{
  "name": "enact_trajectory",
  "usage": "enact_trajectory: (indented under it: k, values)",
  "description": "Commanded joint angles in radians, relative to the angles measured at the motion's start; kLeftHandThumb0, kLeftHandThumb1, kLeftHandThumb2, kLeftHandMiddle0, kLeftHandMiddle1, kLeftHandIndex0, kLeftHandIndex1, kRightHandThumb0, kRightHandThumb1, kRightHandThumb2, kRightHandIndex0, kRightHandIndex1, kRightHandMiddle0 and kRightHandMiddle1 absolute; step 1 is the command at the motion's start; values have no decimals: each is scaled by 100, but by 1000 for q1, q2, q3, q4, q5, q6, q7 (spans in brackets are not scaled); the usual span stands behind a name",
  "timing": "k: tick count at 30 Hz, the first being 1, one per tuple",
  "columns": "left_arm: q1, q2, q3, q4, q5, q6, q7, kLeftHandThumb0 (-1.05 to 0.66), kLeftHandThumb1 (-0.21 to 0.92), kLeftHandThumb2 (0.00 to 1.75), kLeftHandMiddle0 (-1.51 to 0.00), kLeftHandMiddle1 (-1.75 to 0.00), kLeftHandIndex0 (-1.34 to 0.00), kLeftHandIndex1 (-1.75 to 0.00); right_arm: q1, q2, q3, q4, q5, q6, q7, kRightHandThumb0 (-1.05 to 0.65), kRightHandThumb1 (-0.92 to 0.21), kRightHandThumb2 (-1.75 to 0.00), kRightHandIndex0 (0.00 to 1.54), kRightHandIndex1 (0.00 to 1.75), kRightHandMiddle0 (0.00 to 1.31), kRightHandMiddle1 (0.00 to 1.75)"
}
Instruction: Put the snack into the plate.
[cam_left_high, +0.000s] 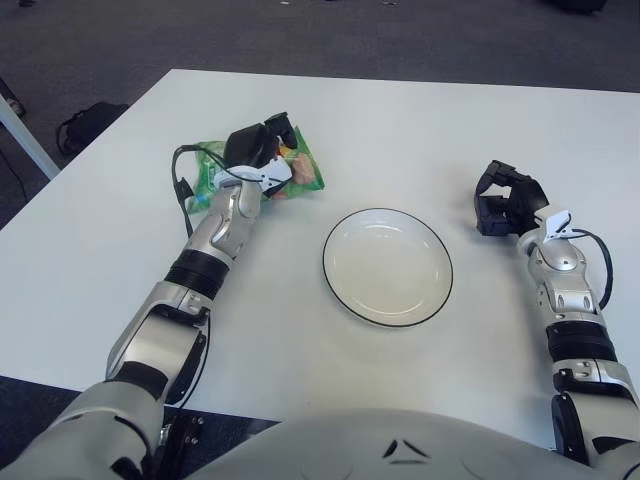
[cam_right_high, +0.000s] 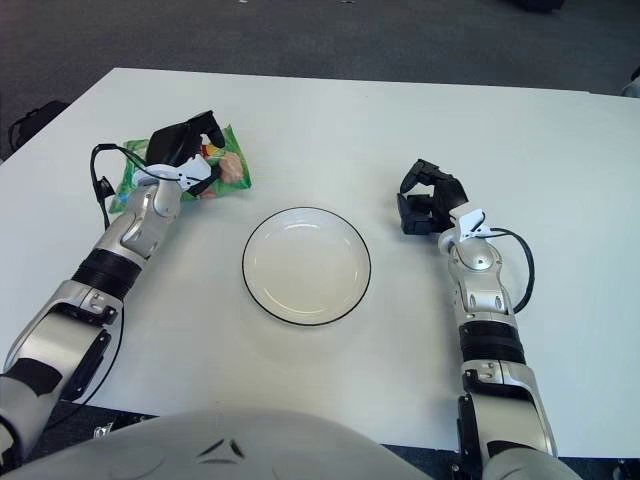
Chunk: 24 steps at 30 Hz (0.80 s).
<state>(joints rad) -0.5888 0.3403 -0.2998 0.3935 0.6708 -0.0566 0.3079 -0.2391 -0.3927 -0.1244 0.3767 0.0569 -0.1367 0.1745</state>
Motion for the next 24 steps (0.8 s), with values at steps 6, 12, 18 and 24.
enact_trajectory:
  k: [6, 12, 18, 24]
  values:
    - [11, 50, 4, -67, 55, -179, 131, 0, -7, 171, -94, -160, -68, -175, 53, 8, 23, 63, -37, 54, -1, -49, -31, -133, 131, 175, 62, 175]
    - [5, 67, 5, -58, 92, -314, 253, 0, -7, 174, -91, -168, -68, -175, 53, 8, 21, 69, -36, 55, -9, -49, -30, -134, 130, 175, 63, 175]
    - [35, 80, 26, -175, 97, -361, 242, 0, -7, 175, -90, -172, -68, -175, 52, 7, 21, 72, -38, 53, -12, -49, -29, -135, 129, 175, 64, 175]
    - [48, 82, 44, -215, 71, -399, 203, 0, -6, 175, -89, -174, -67, -175, 52, 0, 29, 77, -49, 31, -9, -49, -29, -135, 130, 175, 64, 175]
